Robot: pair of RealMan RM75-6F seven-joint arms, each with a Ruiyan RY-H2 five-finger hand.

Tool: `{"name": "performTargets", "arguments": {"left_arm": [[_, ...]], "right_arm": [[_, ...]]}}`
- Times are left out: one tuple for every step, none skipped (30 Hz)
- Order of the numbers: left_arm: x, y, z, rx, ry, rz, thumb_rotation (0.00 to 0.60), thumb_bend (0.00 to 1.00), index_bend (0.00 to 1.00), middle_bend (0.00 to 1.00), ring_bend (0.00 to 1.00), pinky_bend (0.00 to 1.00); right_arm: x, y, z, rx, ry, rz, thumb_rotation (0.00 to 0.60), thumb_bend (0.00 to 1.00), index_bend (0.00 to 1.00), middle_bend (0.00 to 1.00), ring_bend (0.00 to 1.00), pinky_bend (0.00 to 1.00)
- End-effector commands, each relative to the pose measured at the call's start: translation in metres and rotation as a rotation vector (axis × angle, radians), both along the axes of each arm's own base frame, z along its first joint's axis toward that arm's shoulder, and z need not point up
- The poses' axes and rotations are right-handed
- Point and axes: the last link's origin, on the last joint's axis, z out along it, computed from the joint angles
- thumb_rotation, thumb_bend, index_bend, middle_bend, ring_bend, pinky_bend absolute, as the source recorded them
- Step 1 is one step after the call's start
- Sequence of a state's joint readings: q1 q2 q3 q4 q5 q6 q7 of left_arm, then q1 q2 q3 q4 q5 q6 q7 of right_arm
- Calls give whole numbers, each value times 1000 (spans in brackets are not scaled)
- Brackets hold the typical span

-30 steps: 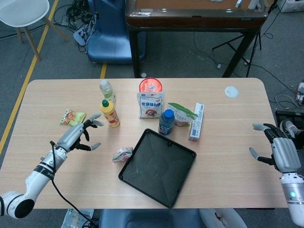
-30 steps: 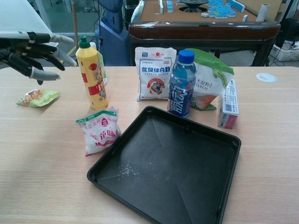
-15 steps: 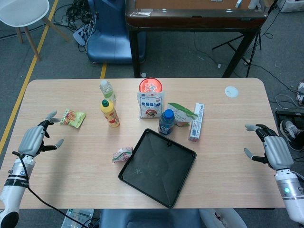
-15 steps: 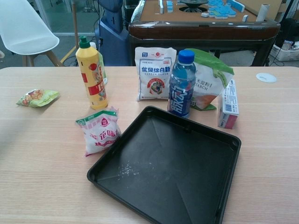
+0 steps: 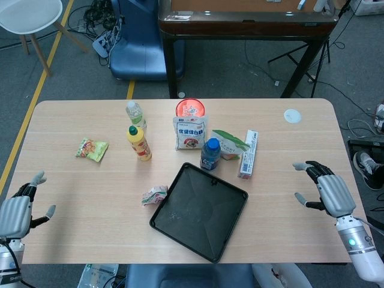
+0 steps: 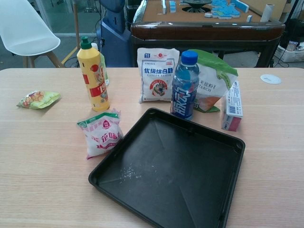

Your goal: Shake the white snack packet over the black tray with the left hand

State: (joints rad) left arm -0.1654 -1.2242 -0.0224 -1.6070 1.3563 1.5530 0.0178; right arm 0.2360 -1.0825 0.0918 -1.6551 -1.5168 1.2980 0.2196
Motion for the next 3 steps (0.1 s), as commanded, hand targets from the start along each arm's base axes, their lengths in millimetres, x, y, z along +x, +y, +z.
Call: {"name": "performTargets", "arguments": {"left_arm": [[6, -15, -5, -12, 5, -8, 600, 268, 99, 225, 220, 396], [7, -18, -6, -14, 7, -12, 600, 268, 100, 225, 220, 394], [9, -20, -7, -19, 10, -15, 600, 268, 101, 225, 220, 393]], "right_arm": [[2, 4, -3, -3, -12, 23, 600, 250, 229, 301, 163, 202], [2, 4, -4, -2, -11, 29, 600, 245, 229, 302, 163, 202], [2, 5, -5, -1, -7, 36, 600, 241, 229, 303, 163, 202]]}}
